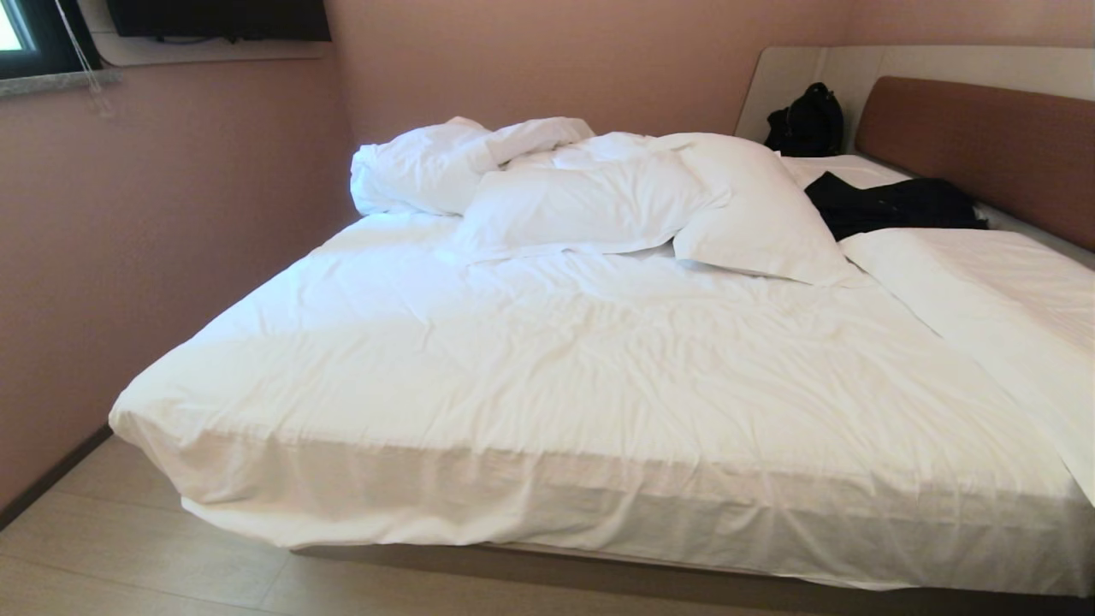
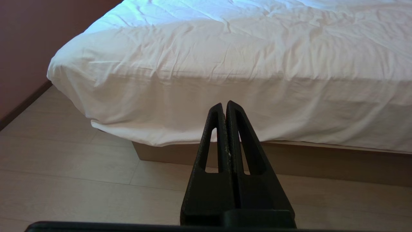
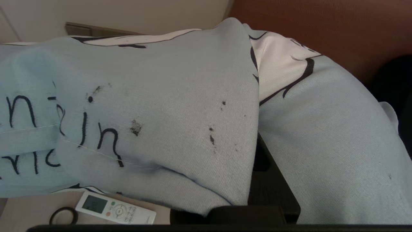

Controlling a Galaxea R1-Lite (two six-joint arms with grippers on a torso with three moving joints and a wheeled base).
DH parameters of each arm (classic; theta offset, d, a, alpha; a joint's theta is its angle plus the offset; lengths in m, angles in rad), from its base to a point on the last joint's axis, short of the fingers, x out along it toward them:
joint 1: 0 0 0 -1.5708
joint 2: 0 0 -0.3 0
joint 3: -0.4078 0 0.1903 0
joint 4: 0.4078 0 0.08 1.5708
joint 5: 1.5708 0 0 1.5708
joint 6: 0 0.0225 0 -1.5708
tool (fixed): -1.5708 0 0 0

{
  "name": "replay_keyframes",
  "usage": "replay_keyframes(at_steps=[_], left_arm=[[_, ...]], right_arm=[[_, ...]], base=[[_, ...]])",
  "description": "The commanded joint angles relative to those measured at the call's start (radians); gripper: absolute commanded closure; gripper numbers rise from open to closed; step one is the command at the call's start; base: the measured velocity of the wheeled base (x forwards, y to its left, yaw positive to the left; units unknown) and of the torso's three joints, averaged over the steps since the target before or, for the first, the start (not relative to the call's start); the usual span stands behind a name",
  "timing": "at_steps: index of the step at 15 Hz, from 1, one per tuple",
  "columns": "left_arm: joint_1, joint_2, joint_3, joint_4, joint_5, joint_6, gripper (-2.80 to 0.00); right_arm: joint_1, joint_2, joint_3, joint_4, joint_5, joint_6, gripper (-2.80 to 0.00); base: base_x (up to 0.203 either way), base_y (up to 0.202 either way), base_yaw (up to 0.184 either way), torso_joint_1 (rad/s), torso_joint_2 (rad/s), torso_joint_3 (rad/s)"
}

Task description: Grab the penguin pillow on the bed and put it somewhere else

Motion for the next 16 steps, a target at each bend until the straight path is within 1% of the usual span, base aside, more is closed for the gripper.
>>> replay_keyframes(at_steps=[1, 2, 3, 5, 12, 16], left_arm=[[0.0, 0.0, 0.002, 0.0, 0.0, 0.0, 0.0], [0.0, 0.0, 0.002, 0.0, 0.0, 0.0, 0.0], [0.0, 0.0, 0.002, 0.0, 0.0, 0.0, 0.0], [0.0, 0.0, 0.002, 0.0, 0.0, 0.0, 0.0], [0.0, 0.0, 0.002, 0.0, 0.0, 0.0, 0.0], [0.0, 0.0, 0.002, 0.0, 0.002, 0.0, 0.0]], right_arm=[[-0.114, 0.061, -0.013, -0.029, 0.434, -0.001, 0.0], [-0.173, 0.108, -0.033, -0.063, 0.466, -0.001, 0.0], [-0.21, 0.146, -0.042, -0.118, 0.482, -0.003, 0.0], [-0.248, 0.208, -0.047, -0.199, 0.494, -0.004, 0.0], [-0.328, 0.367, -0.049, -0.241, 0.497, -0.009, 0.0], [-0.401, 0.477, -0.049, -0.28, 0.498, -0.063, 0.0]], base=[[0.0, 0.0, 0.0, 0.0, 0.0, 0.0], [0.0, 0.0, 0.0, 0.0, 0.0, 0.0], [0.0, 0.0, 0.0, 0.0, 0.0, 0.0], [0.0, 0.0, 0.0, 0.0, 0.0, 0.0], [0.0, 0.0, 0.0, 0.0, 0.0, 0.0], [0.0, 0.0, 0.0, 0.0, 0.0, 0.0]])
